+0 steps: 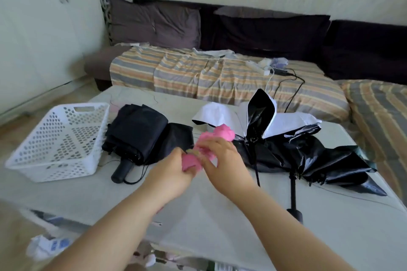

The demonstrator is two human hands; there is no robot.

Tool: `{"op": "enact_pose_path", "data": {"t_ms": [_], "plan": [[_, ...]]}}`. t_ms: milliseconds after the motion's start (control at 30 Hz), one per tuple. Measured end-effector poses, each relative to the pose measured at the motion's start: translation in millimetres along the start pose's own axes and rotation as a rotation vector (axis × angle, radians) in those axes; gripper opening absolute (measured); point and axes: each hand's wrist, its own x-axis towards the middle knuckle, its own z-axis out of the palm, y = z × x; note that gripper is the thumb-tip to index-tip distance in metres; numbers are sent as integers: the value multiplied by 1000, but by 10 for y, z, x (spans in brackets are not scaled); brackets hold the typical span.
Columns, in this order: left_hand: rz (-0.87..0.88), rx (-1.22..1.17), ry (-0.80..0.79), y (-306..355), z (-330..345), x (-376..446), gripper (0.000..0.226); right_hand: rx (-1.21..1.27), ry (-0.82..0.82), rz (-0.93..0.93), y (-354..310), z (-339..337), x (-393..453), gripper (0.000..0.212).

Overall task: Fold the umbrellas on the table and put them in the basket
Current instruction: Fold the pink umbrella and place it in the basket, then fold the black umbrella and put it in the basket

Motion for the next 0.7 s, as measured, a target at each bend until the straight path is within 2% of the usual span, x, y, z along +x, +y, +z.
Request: {"op": "enact_pose_path", "data": {"t_ms": [67,133,200,300,400,500,600,700], "plan": [[-107,-164,29,-84,-292,27,22,47,-10,-62,-205,60,44,32],[-198,-263,80,-203,-595,30,5,95,-96,-63,-374,168,116,35],[-256,-341,131,-366,-933,43,11,140,-201,-21,-505,320,205,39],[-245,-275,216,-704,-1450,113,23,246,-304,32,-696,598,362,36],[-266,-180,310,-1061,-1826,197,18,312,-374,28,-893,882,524,33],[-303,-93,340,-1368,-1994,350,15,163,-445,-147,-1032,1215,683,41],[-319,-47,335,-1635,-1990,484,23,-23,-576,-363,-1132,1579,798,57],[-356,-37,347,-1828,-1901,564,27,-203,-626,-432,-1185,1854,953,66]]}}
